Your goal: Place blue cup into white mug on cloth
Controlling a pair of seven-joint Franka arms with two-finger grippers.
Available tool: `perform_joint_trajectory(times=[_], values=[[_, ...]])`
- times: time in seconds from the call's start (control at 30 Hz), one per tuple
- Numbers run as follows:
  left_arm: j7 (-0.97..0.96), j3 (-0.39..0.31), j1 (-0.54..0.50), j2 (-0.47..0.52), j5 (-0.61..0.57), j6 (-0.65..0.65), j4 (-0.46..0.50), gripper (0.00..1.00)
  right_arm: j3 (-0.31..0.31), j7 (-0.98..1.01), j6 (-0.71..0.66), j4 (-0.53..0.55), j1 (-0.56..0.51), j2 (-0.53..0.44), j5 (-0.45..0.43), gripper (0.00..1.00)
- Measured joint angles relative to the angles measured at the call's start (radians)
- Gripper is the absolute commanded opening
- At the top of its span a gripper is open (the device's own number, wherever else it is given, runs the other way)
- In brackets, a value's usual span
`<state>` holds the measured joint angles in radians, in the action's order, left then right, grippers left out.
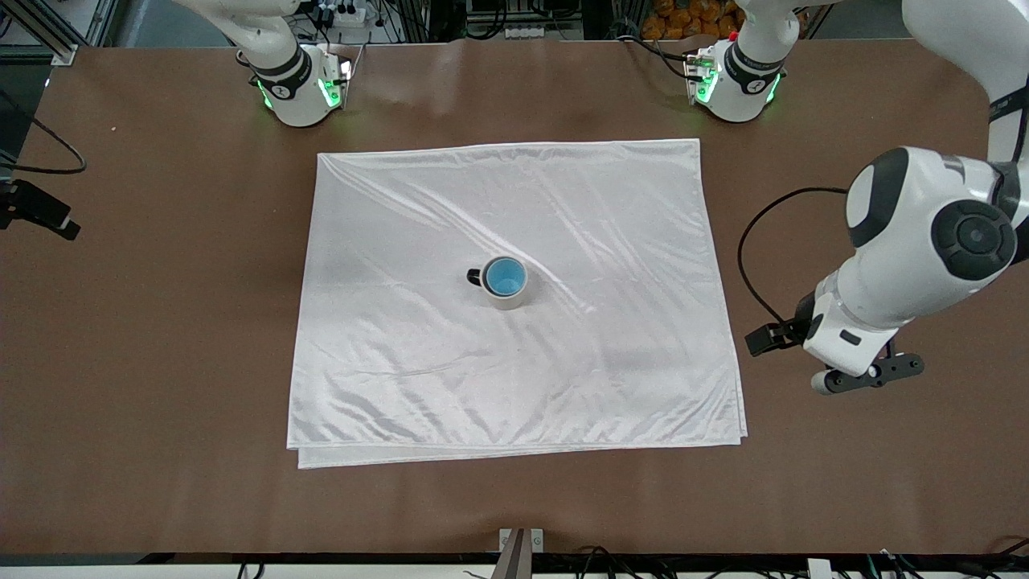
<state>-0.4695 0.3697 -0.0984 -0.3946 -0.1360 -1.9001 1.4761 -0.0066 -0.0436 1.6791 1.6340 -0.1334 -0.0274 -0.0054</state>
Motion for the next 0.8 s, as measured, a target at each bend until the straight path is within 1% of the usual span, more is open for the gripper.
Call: perform_joint_trajectory(times=[0.23, 0.4, 0.7, 0.8], values=[[0.132, -0.068, -0.003, 0.186, 0.045, 0.019, 0.126, 1.00, 0.000, 0.000, 0.000, 0.000, 0.000, 0.000, 0.000, 1.00], [0.165, -0.112, -0.004, 0.299, 0.098, 0.024, 0.206, 1.00, 0.000, 0.000, 0.000, 0.000, 0.000, 0.000, 0.000, 1.00], [0.295, -0.173, -0.004, 0.406, 0.112, 0.039, 0.287, 1.00, 0.000, 0.000, 0.000, 0.000, 0.000, 0.000, 0.000, 1.00], [0.350, -0.192, -0.004, 0.446, 0.112, 0.064, 0.310, 1.00, 0.000, 0.000, 0.000, 0.000, 0.000, 0.000, 0.000, 1.00]])
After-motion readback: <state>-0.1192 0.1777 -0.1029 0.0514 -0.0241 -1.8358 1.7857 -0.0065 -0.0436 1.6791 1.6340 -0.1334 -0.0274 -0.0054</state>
